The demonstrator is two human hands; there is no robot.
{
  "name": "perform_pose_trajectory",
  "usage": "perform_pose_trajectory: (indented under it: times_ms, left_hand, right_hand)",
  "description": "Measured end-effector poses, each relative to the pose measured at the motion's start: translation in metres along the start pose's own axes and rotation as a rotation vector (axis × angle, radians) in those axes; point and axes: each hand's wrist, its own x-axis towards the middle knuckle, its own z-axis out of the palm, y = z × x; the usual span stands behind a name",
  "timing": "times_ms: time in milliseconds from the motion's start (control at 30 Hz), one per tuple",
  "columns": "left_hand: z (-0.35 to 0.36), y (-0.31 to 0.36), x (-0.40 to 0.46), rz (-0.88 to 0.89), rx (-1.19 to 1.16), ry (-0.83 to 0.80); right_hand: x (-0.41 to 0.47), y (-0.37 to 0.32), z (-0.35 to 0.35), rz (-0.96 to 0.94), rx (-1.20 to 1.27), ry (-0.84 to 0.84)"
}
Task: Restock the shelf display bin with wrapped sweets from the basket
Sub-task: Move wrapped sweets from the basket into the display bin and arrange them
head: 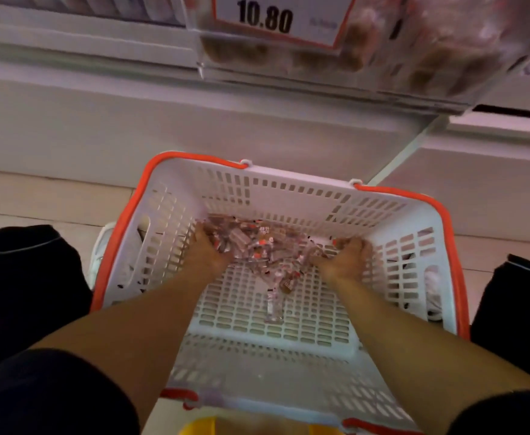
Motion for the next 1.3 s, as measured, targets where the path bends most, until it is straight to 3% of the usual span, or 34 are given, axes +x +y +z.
perform_pose_trajectory:
  times_ms: [133,333,533,600,667,767,833,933,1000,1133,1300]
  left_hand:
    - [0.014,-0.006,0.002,-0.023,0.019,0.096]
    - [0.022,-0.007,-0.007,-0.085,0.189,-0.029]
    - [0.019,-0.006,-0.016,0.0,0.151,-0.057]
    - [0.019,-0.006,-0.019,-0.112,0.072,-0.147]
    - [0.019,-0.003,-0.025,-0.33,-0.189,-0.197]
    - [0.019,-0.002,-0.032,-0.529,-0.402,-0.304]
    - [0.014,0.0,-0.038,-0.589,-0.46,-0.408]
    - [-0.005,0.007,-0.05,-0.653,-0.734,-0.512]
    - [-0.018,0.011,-0.057,-0.65,-0.854,-0.587]
    - [-0.045,0.033,-0.073,-0.474,-0.884,-0.723]
    - [-0.103,0.109,-0.103,-0.237,-0.841,-0.974]
  right_hand:
    - [0.009,0.002,0.004,-0.001,-0.068,-0.07]
    - [-0.003,0.002,0.007,-0.18,-0.326,-0.206]
    - [-0.024,0.001,0.018,-0.25,-0.092,-0.24]
    - [-0.029,0.0,0.016,-0.125,0.061,-0.303]
    - [-0.032,-0.002,0.009,0.098,0.248,-0.39]
    - [-0.037,-0.002,-0.01,0.327,0.311,-0.611]
    - [-0.04,-0.001,-0.023,0.407,0.311,-0.762]
    - [-0.051,-0.009,-0.041,0.439,0.338,-0.917]
    - [-0.059,-0.025,-0.054,0.382,0.362,-0.998]
    - [-0.082,-0.075,-0.092,0.149,0.367,-1.128]
    - [-0.105,-0.144,-0.16,-0.391,0.09,-1.049]
